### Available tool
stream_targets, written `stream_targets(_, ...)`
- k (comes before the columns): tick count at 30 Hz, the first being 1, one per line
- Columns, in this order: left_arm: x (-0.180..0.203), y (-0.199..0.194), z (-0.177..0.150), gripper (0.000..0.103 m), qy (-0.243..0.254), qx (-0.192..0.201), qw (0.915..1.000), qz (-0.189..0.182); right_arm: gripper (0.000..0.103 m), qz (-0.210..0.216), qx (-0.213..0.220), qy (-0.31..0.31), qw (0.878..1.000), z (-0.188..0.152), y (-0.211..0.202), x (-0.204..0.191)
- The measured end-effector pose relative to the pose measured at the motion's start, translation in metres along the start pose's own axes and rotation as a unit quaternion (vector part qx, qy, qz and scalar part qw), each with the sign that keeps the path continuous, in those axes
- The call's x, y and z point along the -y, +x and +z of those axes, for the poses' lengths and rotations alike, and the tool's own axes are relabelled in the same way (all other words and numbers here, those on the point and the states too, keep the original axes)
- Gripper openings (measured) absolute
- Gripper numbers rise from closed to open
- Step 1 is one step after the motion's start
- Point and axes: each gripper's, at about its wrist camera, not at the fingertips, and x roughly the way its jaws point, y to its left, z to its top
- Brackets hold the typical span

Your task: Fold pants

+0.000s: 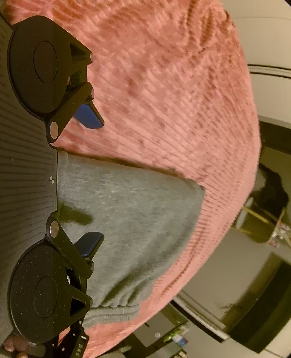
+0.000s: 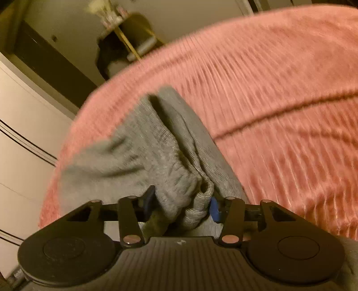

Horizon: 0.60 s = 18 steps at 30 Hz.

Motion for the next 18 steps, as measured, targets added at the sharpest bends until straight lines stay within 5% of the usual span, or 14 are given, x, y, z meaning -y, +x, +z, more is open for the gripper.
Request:
stream_targets(8, -0.013, 0.023, 0.014, 0.101, -0.038, -0.024, 0.9988, -0.021, 0.072, 0.022, 0.050, -0.051, 0.997, 0.027, -0.031, 0.010)
stream_targets(14, -0.004, 0.045, 0.032, 0.101, -0.004, -0.012, 0.9988, -0.048, 0.074, 0.043, 0.024, -0.147, 0.988, 0.051, -0.003, -0.017)
stream_targets(18, -0.007, 0.075, 0.035, 0.101, 0.006, -0.050, 0.9968, -0.061, 0.092, 0.019, -0.031, -0.170, 0.985, 0.071, 0.039, -0.010)
